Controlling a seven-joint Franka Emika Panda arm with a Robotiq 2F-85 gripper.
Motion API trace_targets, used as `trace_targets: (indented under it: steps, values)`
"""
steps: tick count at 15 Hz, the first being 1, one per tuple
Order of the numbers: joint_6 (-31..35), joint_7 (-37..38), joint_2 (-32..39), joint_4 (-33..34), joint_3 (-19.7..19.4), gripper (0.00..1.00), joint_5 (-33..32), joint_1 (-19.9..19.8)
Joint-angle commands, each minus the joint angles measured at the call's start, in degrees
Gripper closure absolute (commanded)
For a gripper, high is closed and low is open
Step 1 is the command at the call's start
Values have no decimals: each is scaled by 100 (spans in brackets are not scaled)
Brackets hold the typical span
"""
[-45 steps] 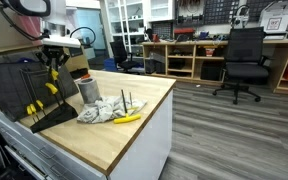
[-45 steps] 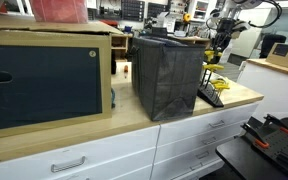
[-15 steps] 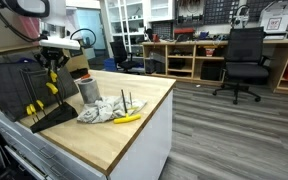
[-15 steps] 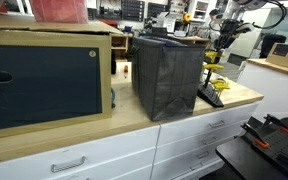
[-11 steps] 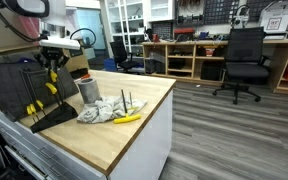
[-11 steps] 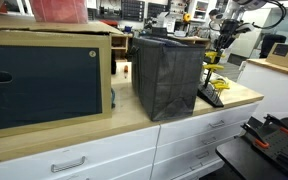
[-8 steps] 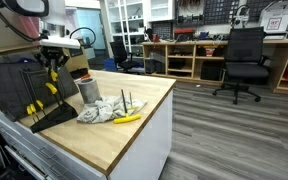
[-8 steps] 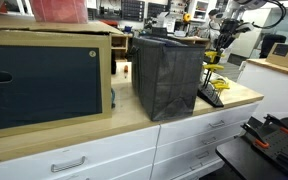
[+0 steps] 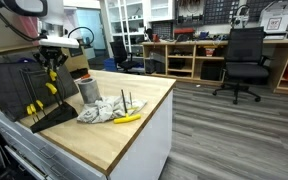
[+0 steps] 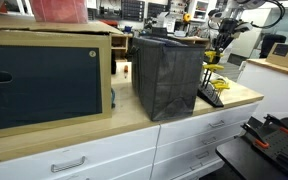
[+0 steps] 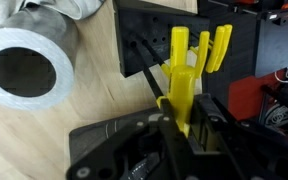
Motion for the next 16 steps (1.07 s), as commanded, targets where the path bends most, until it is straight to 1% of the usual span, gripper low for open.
trace_targets:
  steps: [1,16]
  values:
    - [190,-147,-164,-126,26,94,31,27]
    - [139,-146,-210,-188,-4,94,-2,4]
